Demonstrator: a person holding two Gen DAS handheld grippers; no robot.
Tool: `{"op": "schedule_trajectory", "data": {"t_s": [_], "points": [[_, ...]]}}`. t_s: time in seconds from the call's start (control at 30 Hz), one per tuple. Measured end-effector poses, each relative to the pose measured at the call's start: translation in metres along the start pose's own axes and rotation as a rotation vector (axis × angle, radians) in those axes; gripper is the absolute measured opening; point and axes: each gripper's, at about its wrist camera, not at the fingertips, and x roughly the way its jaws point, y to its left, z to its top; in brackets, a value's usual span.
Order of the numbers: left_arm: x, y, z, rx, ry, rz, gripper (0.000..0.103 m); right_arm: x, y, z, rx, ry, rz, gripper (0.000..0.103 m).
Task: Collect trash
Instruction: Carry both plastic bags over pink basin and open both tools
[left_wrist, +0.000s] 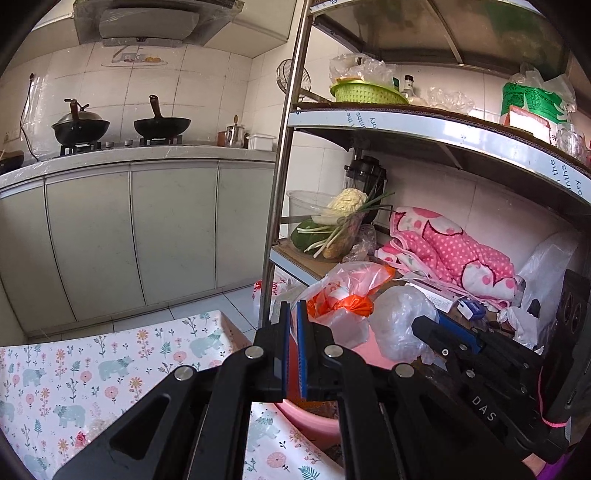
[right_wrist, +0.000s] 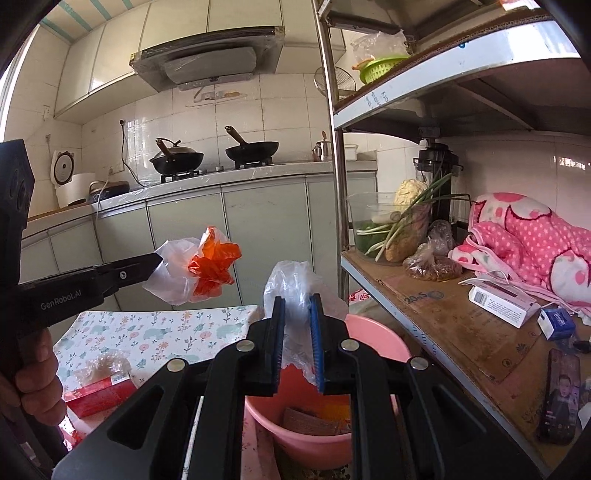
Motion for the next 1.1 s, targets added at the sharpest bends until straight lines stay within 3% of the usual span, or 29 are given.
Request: {"op": "schedule_trajectory", "data": {"t_s": [0.5, 0.8, 1.03, 1.1], "points": [[0.098, -0.007, -0.05, -0.031, 0.264, 0.009, 0.003, 0.057, -0.034, -0.042, 0.073, 0.16, -0.059, 0.014], [0.116, -0.008, -0.064, -0.051, 0.31, 0.026, 0.005, 0.076, -0.041, -0.058, 0.083, 0.207, -0.08, 0.014], [0.119, -0.005, -0.063, -0.077, 0.339, 0.004, 0.019, 0.081, -0.044, -0.06, 0.102, 0.228, -0.103, 0.037], [0.117, -0.005, -0.06, -0.083, 0.331, -0.008, 0.023, 0.081, -0.044, -0.06, 0.101, 0.229, -0.105, 0.038]]}}
